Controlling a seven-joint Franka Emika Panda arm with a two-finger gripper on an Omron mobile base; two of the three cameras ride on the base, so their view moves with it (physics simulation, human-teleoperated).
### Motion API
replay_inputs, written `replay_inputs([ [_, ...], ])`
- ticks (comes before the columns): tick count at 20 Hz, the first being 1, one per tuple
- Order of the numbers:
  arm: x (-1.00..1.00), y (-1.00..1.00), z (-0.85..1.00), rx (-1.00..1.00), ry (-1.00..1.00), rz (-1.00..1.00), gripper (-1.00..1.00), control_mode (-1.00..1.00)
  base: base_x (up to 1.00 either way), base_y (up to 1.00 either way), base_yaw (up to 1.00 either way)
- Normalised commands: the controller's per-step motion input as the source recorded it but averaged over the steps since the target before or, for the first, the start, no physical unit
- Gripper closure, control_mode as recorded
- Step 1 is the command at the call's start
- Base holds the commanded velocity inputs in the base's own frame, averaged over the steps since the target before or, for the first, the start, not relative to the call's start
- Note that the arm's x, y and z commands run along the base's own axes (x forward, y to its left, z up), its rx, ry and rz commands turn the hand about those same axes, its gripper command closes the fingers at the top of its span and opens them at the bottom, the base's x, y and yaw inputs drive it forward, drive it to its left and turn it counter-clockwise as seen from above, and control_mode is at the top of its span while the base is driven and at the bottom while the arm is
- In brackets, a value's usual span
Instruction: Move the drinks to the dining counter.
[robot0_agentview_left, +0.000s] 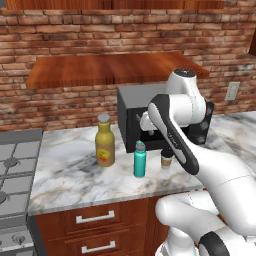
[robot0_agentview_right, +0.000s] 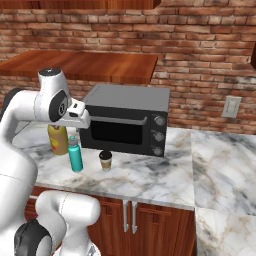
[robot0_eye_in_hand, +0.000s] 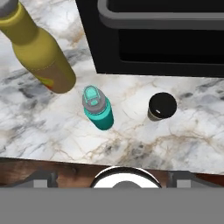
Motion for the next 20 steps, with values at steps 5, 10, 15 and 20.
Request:
replay_inputs([
  [5, -0.01, 0.25, -0.27, 0.0, 0.05, 0.0, -1.0, -1.0, 0.0, 0.0, 0.0],
  [10, 0.0, 0.24, -0.3, 0.0, 0.11, 0.0, -1.0, -1.0, 0.0, 0.0, 0.0],
  [15, 0.0, 0.05, -0.19, 0.0, 0.1, 0.0, -1.0, -1.0, 0.0, 0.0, 0.0],
  [20, 0.11, 0.0, -0.24, 0.0, 0.11, 0.0, -1.0, -1.0, 0.0, 0.0, 0.0],
])
